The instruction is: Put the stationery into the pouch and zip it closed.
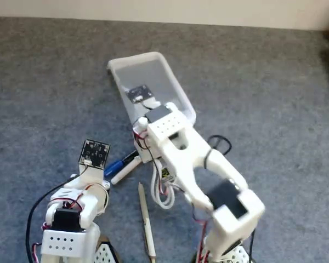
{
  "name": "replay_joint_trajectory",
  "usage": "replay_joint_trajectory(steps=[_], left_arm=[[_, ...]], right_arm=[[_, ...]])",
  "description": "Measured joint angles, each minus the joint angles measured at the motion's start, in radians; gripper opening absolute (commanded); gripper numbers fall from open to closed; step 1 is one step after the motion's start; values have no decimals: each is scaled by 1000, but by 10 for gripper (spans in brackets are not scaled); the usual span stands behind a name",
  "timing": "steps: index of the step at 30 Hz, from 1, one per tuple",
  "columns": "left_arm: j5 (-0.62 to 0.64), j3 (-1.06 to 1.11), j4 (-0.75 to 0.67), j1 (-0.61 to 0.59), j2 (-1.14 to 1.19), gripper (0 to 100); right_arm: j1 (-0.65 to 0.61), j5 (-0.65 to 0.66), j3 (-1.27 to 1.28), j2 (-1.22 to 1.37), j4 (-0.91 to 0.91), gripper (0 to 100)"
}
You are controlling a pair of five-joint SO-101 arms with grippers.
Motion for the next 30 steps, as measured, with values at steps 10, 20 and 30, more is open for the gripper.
replay_joint_trajectory(steps=[10,20,30], left_arm=[[0,0,2,0,0,5],[0,0,2,0,0,5],[0,0,2,0,0,5]], right_arm=[[-2,100,226,-404,0,5],[-6,104,244,-606,-14,5],[-28,104,262,-637,-51,5]])
